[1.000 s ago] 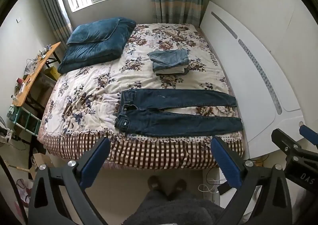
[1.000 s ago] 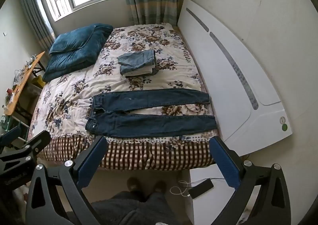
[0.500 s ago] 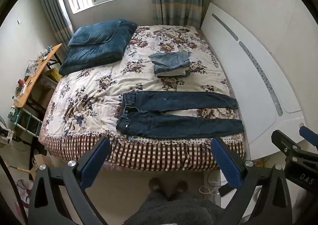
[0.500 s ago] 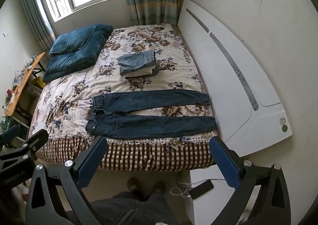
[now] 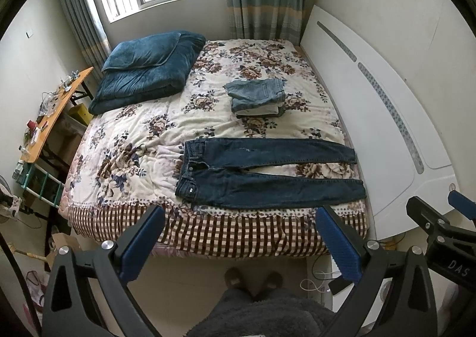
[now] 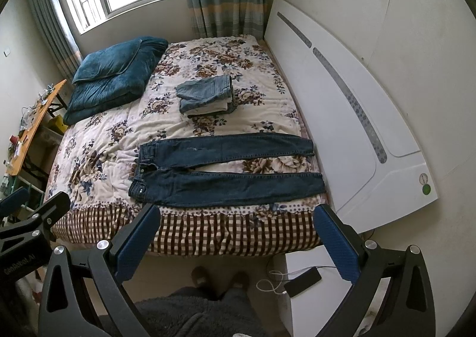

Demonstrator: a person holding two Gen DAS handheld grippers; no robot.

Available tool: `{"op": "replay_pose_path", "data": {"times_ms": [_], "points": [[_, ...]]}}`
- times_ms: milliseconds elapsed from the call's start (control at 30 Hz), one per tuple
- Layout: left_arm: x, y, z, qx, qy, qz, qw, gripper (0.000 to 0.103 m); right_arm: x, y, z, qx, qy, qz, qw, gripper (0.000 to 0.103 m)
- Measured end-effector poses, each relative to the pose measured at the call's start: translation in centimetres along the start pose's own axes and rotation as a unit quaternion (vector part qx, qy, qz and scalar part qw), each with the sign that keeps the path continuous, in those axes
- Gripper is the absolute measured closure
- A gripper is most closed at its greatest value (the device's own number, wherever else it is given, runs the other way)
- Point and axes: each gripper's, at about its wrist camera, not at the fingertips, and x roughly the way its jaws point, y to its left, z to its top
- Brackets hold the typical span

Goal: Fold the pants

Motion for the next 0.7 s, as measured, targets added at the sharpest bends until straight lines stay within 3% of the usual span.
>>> {"op": "replay_pose_path", "data": {"times_ms": [700], "points": [[-0.47, 0.38, 0.35, 0.002, -0.001, -0.003, 1.0, 0.0, -0.7, 0.32, 0.21, 0.004, -0.002, -0.001, 1.0, 0.0]]}}
